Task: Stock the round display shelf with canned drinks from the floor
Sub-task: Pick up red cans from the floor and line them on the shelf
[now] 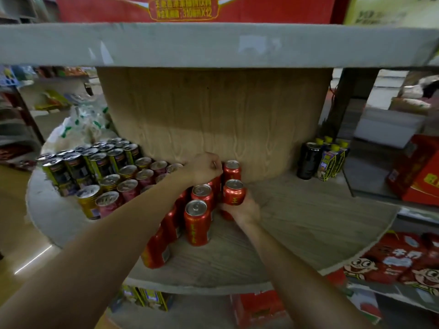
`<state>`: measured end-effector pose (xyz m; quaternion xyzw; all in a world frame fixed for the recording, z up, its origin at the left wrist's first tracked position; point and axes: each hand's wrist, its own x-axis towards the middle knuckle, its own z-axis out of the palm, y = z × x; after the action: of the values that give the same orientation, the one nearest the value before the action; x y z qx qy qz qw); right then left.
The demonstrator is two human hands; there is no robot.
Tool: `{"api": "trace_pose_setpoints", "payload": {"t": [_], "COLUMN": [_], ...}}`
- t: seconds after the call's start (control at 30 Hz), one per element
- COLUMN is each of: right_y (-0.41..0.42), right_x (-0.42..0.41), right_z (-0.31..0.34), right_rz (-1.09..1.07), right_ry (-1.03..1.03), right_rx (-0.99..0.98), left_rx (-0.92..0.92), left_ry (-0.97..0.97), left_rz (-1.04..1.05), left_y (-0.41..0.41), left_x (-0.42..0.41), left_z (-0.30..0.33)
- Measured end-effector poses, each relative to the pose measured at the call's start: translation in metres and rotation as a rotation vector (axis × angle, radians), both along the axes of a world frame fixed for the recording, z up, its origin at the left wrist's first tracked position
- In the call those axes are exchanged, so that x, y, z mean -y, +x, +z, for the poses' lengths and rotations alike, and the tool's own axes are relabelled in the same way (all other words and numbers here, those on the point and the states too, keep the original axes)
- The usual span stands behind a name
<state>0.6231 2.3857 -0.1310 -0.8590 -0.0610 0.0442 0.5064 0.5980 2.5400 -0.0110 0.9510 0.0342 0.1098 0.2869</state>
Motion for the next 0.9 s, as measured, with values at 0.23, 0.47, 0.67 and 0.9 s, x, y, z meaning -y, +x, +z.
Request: {"api": "trace_pose_setpoints", "payload": {"t": [0.23,0.47,0.67,0.9], "right_y": [0.029,0.041,0.054,0.016], "right_x": [-0.027,-0.039,-0.027,0.033], "right_z": [0.003,-0.006,-0.016,0.007], "right_rz": [-0.039,-0.106,-0.06,0.008], "right_ry": [0.026,-0.044,-0.058,-0.035], "right_rx": [-0.043,-0.062,0.037,0.012], "left_rx": [-0.005,-0.048,-0.043,-0.183], "left_ry": [0.009,-0.015,-0.072,-0.216], "left_rz": [-0.128,-0.17,-0.186,-0.318], "left_y": [0.034,0.035,0.026,0.015], "left_x": [-0.028,-0.03,-0.021,0.033], "left_z": [-0.012,-0.014,-0.01,-0.007]}}
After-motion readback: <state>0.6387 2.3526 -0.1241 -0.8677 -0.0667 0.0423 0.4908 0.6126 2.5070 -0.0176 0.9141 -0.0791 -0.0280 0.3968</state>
